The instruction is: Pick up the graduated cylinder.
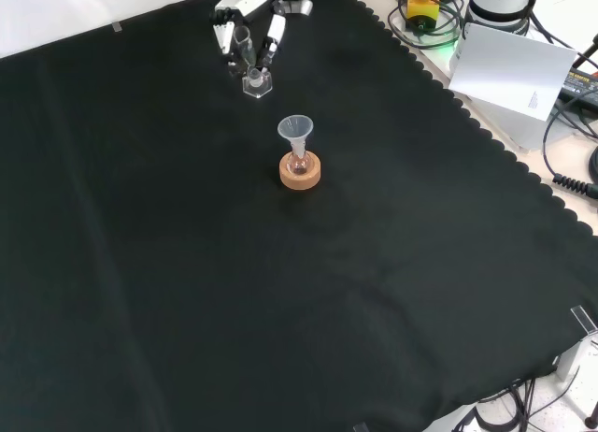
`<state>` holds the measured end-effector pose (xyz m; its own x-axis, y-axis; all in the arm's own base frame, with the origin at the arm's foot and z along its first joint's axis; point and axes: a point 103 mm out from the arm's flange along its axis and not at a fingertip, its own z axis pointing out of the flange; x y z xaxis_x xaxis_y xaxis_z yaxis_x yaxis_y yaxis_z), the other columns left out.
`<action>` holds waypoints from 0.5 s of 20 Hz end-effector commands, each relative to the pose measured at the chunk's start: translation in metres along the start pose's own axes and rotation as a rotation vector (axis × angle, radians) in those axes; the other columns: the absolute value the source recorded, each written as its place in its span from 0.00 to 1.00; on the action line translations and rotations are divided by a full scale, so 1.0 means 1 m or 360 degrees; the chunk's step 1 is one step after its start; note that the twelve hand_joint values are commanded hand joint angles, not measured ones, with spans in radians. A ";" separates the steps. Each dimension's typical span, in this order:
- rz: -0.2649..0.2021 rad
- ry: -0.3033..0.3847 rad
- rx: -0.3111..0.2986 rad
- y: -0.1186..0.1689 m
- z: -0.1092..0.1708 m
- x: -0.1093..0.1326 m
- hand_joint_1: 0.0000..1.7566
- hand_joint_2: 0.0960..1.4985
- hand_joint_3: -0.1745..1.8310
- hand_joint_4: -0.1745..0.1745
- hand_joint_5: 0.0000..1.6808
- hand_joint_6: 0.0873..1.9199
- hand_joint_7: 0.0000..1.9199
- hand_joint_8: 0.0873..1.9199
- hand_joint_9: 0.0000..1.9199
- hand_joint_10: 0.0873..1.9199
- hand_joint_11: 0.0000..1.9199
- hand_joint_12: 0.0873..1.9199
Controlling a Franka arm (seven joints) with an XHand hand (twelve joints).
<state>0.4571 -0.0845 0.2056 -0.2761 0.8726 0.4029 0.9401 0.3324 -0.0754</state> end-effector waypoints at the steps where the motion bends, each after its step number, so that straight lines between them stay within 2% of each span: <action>1: 0.0022 -0.0138 0.0118 -0.022 -0.004 0.016 0.64 0.73 0.09 0.31 0.59 0.49 0.63 0.19 0.78 0.00 0.72 0.34; 10: 0.0011 -0.0250 0.0241 -0.043 0.001 0.039 0.64 0.72 0.09 0.33 0.60 0.49 0.64 0.18 0.79 0.00 0.72 0.33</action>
